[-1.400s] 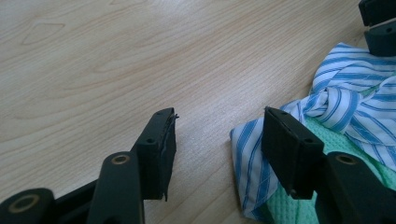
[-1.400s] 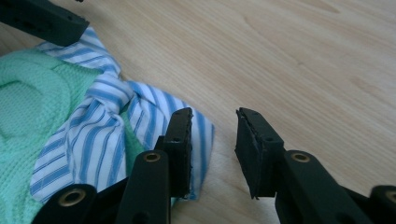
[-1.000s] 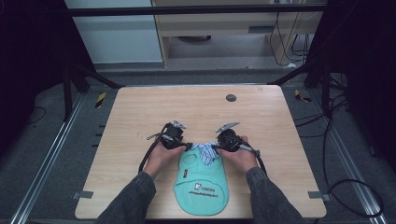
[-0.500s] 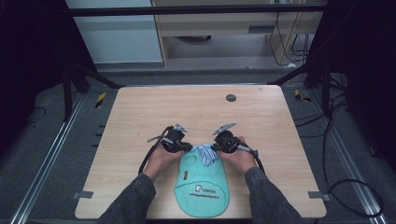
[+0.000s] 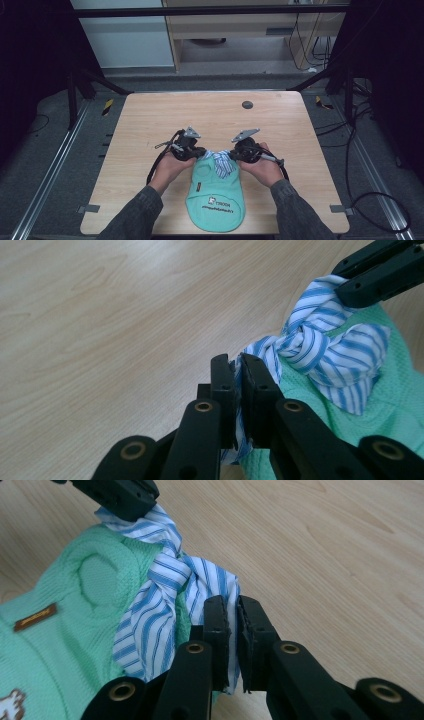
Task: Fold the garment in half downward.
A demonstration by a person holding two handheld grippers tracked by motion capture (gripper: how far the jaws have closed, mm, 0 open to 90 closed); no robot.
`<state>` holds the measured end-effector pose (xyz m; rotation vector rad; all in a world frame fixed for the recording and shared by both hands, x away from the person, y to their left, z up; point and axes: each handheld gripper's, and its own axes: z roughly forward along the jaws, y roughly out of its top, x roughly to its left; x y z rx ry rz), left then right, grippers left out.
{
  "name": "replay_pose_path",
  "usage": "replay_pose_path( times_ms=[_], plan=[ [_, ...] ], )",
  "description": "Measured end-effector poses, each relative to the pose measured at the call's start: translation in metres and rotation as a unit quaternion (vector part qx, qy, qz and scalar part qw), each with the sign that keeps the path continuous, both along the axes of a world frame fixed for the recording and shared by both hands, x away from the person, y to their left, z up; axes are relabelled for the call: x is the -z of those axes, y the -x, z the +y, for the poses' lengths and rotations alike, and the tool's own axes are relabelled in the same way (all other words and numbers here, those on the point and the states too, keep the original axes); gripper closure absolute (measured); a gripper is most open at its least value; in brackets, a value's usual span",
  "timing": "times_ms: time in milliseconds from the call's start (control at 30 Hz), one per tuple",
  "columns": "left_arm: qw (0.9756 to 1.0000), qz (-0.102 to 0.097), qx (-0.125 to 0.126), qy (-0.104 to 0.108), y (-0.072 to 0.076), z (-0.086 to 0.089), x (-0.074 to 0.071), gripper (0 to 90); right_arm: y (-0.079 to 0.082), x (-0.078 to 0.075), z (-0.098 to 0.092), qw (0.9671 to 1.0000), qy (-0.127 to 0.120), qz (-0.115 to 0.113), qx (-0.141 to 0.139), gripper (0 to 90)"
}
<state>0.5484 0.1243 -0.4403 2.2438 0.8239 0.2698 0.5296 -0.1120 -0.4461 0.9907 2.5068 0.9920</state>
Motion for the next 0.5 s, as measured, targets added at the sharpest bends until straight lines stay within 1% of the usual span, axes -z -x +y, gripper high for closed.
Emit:
replay_pose_path(
  times_ms=[100, 133, 333, 500],
  plan=[
    [0.9999, -0.007, 0.007, 0.002, 0.002, -0.002, -0.008, 85.2, 0.002, -0.006, -0.003, 1.0, 0.002, -0.004, -0.002, 83.8],
    [0.9999, -0.008, 0.011, -0.002, 0.003, -0.002, -0.01, 85.3, 0.002, -0.007, -0.003, 1.0, 0.001, -0.006, -0.001, 83.8],
    [0.9996, -0.016, 0.021, -0.01, 0.005, -0.003, -0.02, 85.4, 0.004, -0.015, -0.004, 0.9999, 0.005, -0.011, -0.007, 84.0],
    [0.9993, -0.022, 0.026, -0.013, 0.006, -0.002, -0.028, 85.5, 0.005, -0.025, -0.003, 0.9996, 0.016, -0.018, -0.015, 84.0]
  ],
)
